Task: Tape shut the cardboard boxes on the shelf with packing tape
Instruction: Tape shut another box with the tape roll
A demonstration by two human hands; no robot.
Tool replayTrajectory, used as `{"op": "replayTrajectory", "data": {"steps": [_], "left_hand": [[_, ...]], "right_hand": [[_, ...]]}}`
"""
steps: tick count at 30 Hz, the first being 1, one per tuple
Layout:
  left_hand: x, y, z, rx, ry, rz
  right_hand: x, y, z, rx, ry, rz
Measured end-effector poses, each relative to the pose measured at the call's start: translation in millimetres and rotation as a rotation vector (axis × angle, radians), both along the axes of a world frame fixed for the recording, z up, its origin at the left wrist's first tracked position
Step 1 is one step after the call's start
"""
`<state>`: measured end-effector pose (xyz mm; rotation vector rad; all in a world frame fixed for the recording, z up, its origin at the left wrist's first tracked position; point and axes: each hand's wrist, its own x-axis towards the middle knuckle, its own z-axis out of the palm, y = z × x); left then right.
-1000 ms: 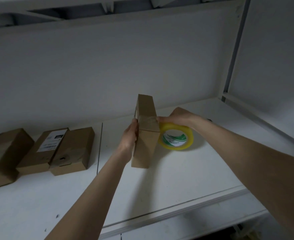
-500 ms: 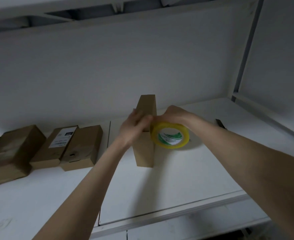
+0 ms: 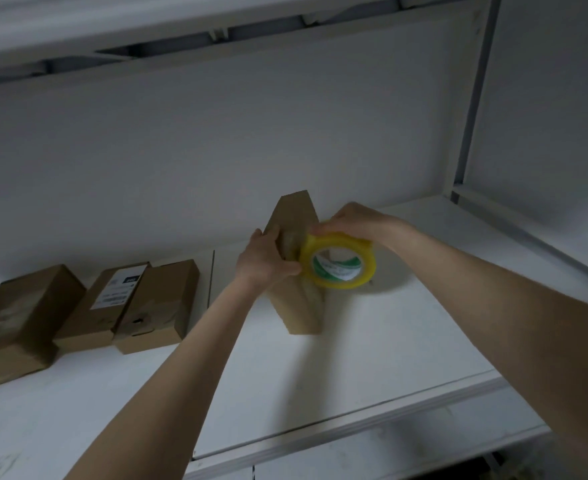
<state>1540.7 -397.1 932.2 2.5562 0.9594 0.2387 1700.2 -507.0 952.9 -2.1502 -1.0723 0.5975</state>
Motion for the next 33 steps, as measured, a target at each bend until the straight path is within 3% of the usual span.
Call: {"op": "replayTrajectory", "data": {"steps": [5,10,14,19,24,33], "left_hand": [[-4.8,-10.3,-5.5,-0.286,-0.270,0.067],[-8.4,5.1,6.8,-0.440,-0.268,0.052],[4.5,28.7,14.6,-0.425,-0.173,0.158],[21.4,39.7,7.4,-0.573,-0.233,0.275],[25.5,50.3,-0.5,-0.634,-0.323,0.317],[22.4,41.3,-1.0,-0.707,-0.462,0.261]], "right_hand": [[11.0,-8.0,15.9,-0.040,-0.033,0.012],[-2.7,2.5,19.0,0.044,-0.045,0.006],[-14.7,11.4,28.0,0.010,-0.111,0.060],[-22.8,15.4,31.5,-0.011,-0.128,0.110],[-16.7,13.6,21.2,0.030,0.007,0.085],[-8.8,-0.1,24.6,-0.044,-0.025,0.067]]}}
